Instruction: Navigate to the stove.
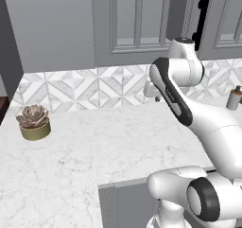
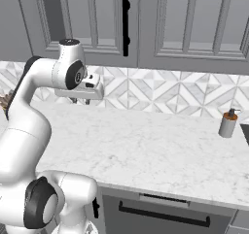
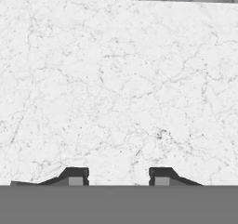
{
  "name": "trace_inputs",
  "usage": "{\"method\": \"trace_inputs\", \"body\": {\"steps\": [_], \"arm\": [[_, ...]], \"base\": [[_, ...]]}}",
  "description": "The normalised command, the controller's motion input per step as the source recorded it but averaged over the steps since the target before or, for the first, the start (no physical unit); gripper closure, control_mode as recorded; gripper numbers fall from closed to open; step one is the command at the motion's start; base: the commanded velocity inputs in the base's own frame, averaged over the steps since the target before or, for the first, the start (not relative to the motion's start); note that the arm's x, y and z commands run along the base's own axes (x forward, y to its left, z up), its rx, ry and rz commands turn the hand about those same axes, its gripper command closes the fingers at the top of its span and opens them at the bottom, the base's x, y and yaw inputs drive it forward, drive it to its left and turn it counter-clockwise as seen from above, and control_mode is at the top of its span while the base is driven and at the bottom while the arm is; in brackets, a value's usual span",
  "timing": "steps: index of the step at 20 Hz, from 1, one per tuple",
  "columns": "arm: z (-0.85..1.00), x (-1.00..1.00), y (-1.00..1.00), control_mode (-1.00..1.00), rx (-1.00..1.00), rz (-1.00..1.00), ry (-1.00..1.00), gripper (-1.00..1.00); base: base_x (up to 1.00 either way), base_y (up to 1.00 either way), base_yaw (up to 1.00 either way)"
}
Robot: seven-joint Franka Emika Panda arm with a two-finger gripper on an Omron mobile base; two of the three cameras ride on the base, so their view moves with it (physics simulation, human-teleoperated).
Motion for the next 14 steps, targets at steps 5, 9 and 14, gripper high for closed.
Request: {"method": "trace_inputs", "body": {"steps": [5,9,14], "arm": [[0.00,0.00,0.00,1.00,0.00,0.00,0.00,-1.00],[0.00,0.00,0.00,1.00,0.00,0.00,0.00,-1.00],[0.00,0.00,0.00,1.00,0.00,0.00,0.00,-1.00]], "base": [[-0.01,0.00,0.00],[-0.17,-0.19,-0.03],[-0.15,-0.77,0.00]]}}
